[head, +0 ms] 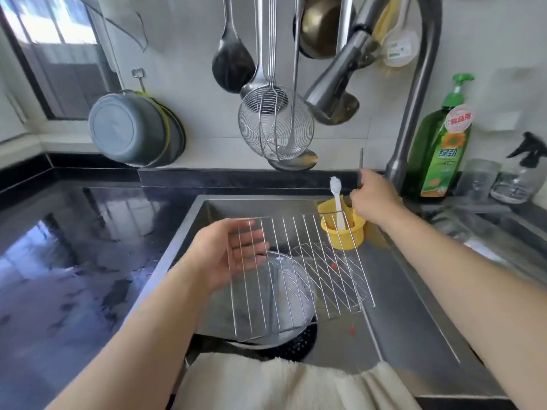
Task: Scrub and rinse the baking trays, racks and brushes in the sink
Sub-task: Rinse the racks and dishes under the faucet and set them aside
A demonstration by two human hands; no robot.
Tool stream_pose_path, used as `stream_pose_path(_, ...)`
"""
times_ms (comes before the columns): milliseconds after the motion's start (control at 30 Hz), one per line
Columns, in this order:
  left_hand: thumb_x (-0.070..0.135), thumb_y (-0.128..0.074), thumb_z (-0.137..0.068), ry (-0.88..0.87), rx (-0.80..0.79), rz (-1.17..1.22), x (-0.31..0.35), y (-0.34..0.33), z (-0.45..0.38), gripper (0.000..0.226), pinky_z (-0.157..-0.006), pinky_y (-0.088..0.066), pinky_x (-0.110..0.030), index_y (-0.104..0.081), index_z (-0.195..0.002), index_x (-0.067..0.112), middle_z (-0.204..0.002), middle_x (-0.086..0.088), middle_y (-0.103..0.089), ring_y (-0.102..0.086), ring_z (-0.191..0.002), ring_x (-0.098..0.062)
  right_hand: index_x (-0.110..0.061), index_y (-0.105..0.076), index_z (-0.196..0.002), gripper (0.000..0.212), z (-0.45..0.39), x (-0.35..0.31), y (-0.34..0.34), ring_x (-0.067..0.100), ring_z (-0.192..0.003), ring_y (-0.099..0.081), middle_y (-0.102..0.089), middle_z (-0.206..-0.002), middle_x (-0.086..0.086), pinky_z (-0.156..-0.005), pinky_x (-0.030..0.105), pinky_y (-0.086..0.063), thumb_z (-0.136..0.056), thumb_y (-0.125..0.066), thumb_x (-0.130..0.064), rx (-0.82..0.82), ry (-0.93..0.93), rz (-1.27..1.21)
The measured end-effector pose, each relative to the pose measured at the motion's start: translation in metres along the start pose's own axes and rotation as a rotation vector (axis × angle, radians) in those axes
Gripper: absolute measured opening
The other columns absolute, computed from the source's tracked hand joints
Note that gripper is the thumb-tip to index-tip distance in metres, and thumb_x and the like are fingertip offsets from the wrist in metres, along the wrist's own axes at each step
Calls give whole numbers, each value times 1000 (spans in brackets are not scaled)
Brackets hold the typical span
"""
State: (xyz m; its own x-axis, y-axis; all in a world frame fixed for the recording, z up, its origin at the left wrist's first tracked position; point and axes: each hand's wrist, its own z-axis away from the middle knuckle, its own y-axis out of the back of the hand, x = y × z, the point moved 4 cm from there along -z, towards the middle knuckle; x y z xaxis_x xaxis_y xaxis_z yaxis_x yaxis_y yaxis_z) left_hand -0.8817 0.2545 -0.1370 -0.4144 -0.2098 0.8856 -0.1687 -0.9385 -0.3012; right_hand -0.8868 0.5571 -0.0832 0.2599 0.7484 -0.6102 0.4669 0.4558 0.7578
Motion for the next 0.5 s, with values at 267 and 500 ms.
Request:
stream_pose_path(267, 21, -41, -108, 86, -48, 108, -32, -2, -20, 32, -85, -59, -50, -65, -119, 3, -103, -20, -75, -69, -96, -39, 2, -43, -143, 41, -60, 0, -12, 28, -86, -74, -67, -89, 20, -70, 38, -62, -103, -49, -8, -189, -312, -18)
stream_pose_path(500, 18, -42, -109, 111, -32, 92, -32, 1, -15, 29, -77, -63, -50, -65, -102, 2, -100, -20, -73, -73, -84, -35, -12, -39, -149, 48, -33, -22, 6, 24, -89, -70, -59, -130, 17, -65, 36, -63, -103, -47, -1, -162, -214, -253)
